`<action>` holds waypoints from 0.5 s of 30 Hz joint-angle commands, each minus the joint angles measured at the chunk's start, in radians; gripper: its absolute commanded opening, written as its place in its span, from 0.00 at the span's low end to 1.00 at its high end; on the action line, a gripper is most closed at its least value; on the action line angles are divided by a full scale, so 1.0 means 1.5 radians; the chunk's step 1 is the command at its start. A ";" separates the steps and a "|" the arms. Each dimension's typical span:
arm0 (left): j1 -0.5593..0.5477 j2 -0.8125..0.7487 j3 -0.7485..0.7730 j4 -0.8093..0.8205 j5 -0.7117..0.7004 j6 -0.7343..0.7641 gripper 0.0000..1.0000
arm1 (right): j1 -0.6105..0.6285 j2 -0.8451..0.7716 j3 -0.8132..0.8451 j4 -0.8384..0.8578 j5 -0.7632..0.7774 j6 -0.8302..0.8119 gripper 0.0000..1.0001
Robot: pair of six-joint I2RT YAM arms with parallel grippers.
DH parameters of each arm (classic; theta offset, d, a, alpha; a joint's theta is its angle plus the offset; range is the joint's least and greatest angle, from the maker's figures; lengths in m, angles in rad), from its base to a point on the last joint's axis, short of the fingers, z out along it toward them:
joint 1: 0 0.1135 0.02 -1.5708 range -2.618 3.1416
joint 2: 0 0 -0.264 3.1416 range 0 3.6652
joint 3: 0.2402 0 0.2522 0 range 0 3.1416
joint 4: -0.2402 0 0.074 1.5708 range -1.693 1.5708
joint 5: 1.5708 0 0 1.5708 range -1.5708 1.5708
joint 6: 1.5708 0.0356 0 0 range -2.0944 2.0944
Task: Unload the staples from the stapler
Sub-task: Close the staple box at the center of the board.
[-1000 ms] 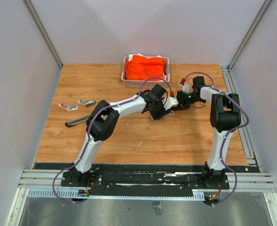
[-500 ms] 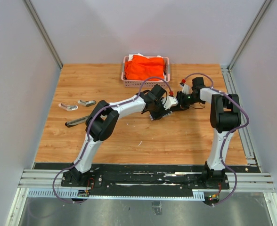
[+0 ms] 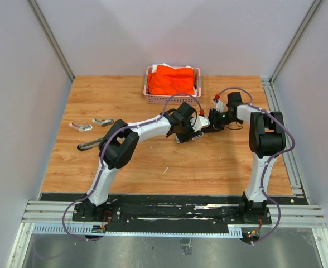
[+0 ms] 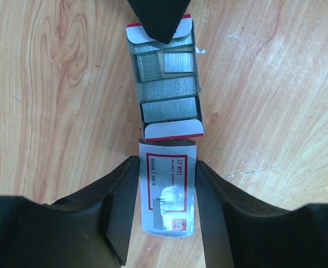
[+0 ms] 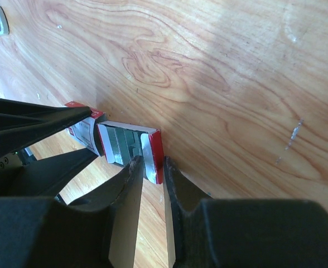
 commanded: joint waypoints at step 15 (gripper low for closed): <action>-0.002 0.000 -0.080 -0.061 -0.025 -0.066 0.50 | 0.014 -0.038 -0.068 0.052 0.041 0.049 0.23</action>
